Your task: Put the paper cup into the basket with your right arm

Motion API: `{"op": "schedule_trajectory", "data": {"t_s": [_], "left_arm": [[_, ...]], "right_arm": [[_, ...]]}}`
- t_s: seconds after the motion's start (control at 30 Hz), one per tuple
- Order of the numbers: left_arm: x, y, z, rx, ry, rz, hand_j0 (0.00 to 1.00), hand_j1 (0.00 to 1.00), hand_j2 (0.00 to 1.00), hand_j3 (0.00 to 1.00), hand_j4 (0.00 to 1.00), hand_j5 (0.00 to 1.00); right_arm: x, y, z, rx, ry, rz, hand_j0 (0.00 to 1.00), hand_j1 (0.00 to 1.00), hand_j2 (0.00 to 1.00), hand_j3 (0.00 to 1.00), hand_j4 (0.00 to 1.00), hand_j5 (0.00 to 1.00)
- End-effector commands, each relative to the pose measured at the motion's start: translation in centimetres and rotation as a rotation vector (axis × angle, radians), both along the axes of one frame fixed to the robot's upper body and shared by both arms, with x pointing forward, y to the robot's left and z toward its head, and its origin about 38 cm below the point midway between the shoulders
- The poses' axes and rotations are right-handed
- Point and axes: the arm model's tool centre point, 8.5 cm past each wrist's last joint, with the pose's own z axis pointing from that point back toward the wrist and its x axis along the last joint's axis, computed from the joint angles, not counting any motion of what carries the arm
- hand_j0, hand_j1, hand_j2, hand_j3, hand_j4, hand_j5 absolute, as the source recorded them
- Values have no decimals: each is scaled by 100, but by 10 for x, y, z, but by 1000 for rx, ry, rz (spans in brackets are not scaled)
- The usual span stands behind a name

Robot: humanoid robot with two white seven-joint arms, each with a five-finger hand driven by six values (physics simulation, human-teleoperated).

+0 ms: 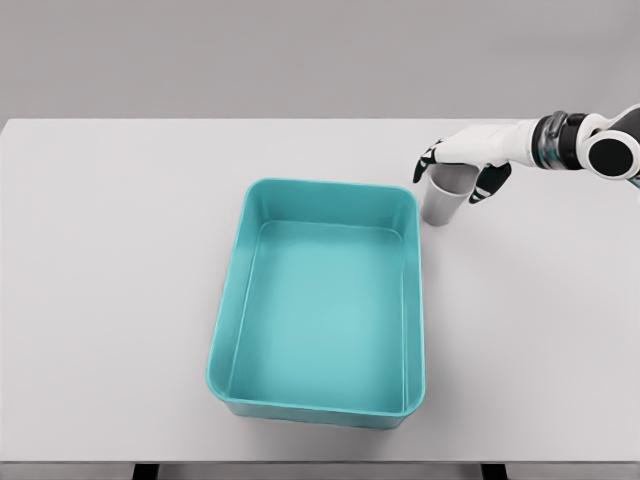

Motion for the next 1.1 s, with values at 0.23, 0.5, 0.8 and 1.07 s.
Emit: {"op": "schedule_trajectory", "data": {"t_s": [0.23,0.5,0.8,1.07], "left_arm": [[0,0,0,0,0,-1,100,100,100,100,100,100],[0,0,0,0,0,1,100,100,100,100,100,100],[0,0,0,0,0,-1,100,100,100,100,100,100],[0,0,0,0,0,-1,100,100,100,100,100,100]], "right_arm": [[1,-2,11,0,-22,2,71,71,71,71,71,71],[-2,-2,23,4,-46,13,71,71,71,71,71,71],[-1,-3,32,8,-63,24,71,71,71,71,71,71],[-8,-7,49,29,-97,49,71,71,71,71,71,71]]}}
